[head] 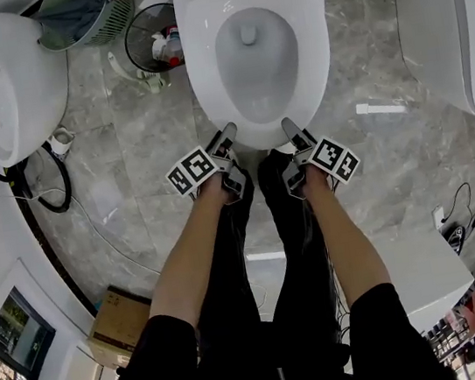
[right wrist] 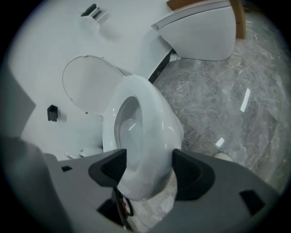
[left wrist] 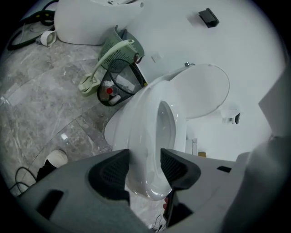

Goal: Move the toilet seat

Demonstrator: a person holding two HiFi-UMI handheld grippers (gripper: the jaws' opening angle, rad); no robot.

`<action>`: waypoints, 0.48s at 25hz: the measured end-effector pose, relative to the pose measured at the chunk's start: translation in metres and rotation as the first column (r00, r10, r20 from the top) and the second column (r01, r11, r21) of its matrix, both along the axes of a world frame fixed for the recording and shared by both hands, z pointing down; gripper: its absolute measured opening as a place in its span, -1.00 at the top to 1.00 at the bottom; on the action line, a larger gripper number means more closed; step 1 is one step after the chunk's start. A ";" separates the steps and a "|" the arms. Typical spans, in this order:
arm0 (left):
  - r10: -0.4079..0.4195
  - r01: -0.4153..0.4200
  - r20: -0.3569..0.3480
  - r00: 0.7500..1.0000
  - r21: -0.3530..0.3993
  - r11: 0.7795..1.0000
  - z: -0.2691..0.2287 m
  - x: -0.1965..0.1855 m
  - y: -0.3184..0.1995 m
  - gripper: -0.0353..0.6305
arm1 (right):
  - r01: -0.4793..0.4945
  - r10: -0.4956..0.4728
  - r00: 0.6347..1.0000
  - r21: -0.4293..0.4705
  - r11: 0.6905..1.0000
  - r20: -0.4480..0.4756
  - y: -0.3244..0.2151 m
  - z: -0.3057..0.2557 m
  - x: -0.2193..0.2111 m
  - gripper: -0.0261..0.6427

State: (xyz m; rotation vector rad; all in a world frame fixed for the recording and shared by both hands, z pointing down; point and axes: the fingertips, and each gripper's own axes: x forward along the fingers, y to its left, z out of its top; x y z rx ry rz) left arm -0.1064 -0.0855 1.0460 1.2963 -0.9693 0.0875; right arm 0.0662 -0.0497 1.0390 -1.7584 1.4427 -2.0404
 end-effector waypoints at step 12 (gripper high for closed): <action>0.047 -0.047 -0.029 0.998 0.011 0.999 -0.048 -0.002 0.002 0.47 | -0.020 0.021 0.999 -0.027 0.999 0.042 0.009 -0.043 0.013 0.42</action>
